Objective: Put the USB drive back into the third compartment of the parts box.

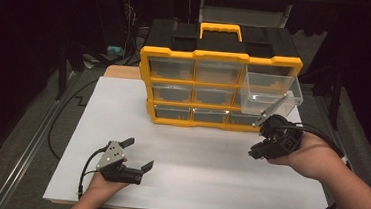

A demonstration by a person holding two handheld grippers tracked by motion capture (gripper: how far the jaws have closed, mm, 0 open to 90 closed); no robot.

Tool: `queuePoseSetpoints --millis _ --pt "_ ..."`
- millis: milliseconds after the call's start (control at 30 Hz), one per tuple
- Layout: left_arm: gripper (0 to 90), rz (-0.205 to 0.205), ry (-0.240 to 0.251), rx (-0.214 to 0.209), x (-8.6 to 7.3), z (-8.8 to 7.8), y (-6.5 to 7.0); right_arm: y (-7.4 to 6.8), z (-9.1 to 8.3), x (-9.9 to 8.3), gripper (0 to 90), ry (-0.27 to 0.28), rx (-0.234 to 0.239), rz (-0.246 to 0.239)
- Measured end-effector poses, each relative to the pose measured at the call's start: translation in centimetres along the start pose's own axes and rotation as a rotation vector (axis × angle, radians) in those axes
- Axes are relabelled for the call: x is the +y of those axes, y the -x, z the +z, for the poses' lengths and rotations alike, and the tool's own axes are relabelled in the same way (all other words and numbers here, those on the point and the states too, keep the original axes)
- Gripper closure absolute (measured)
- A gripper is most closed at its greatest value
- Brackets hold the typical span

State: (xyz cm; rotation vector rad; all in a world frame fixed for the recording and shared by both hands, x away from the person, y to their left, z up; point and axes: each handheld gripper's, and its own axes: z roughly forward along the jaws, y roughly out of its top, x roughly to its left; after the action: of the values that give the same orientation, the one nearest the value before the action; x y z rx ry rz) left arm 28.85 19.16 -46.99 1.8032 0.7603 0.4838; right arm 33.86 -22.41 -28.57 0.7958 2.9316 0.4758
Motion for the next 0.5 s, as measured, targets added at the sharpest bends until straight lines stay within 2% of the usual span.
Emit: queuePoseSetpoints --millis 267,500 --pt "0.5 -0.001 0.004 0.003 0.0 -0.1 -0.1 0.5 -1.0 0.6 80.1 0.009 -0.003 -0.002" --pt "0.4 0.004 -0.002 0.002 -0.1 -0.1 -0.1 0.6 -2.3 1.4 80.1 0.014 -0.006 -0.027"
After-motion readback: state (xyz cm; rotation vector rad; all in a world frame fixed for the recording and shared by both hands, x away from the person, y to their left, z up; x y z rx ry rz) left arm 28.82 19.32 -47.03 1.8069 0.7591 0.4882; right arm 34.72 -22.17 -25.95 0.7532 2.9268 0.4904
